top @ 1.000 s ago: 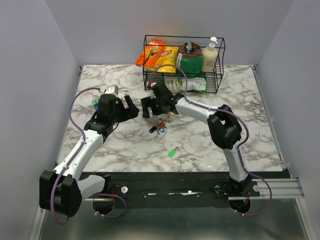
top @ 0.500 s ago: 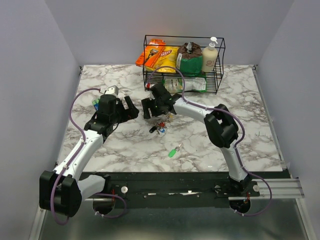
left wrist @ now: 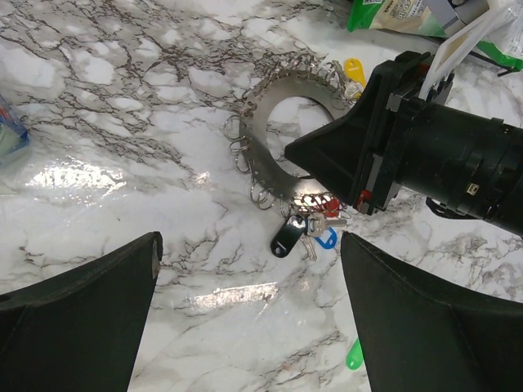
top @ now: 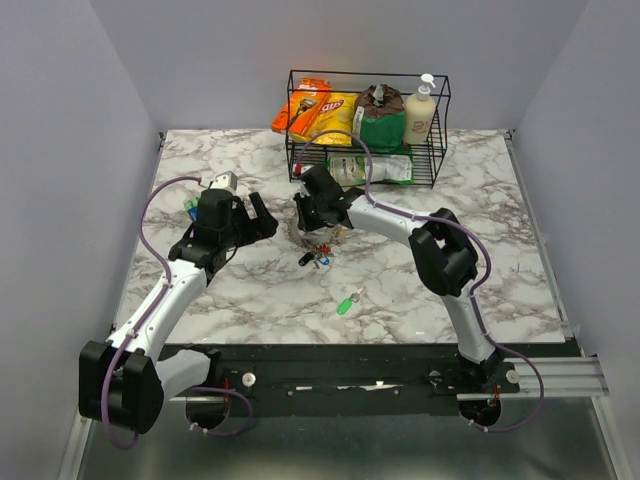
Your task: Put the keys on the keyring
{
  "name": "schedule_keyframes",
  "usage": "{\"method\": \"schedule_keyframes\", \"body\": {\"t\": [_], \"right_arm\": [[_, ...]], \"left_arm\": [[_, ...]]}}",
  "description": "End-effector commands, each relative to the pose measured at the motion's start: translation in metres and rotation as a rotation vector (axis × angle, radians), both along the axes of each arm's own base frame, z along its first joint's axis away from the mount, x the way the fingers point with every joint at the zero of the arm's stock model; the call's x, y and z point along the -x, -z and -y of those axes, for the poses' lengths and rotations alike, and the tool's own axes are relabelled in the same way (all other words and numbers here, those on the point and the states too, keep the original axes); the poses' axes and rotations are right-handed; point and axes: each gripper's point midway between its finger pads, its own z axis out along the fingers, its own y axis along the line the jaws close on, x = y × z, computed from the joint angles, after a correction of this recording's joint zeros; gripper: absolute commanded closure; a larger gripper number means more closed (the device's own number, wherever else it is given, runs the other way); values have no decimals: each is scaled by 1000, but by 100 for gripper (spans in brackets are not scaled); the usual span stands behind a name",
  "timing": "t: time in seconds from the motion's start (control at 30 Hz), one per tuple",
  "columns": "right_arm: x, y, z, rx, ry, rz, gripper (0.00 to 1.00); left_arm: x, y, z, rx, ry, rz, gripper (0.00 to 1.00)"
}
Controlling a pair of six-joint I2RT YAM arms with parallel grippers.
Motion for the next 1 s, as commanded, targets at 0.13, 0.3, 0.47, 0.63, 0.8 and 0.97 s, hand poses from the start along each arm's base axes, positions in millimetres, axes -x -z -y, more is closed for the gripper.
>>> {"method": "schedule_keyframes", "body": {"t": [0.13,0.3,0.47,0.63,0.8,0.97], "right_arm": [[-17,-13,10,52,102,68,99],[-19,0,14,112,106,41,99],[-18,10,14,137,101,19,99],[-14,21,17,172,93,-9,99],[-9,28,20,188,85,-40,99],[1,36,20,198,51,-86,99]], "left_arm": [[1,-1,0,5,4,0,1],[3,-7,1,17,6,33,1],[5,-11,0,27,3,55,1],[5,-13,0,34,0,66,1],[7,-14,0,38,-1,67,1],[8,-15,0,42,-1,69,1]]}}
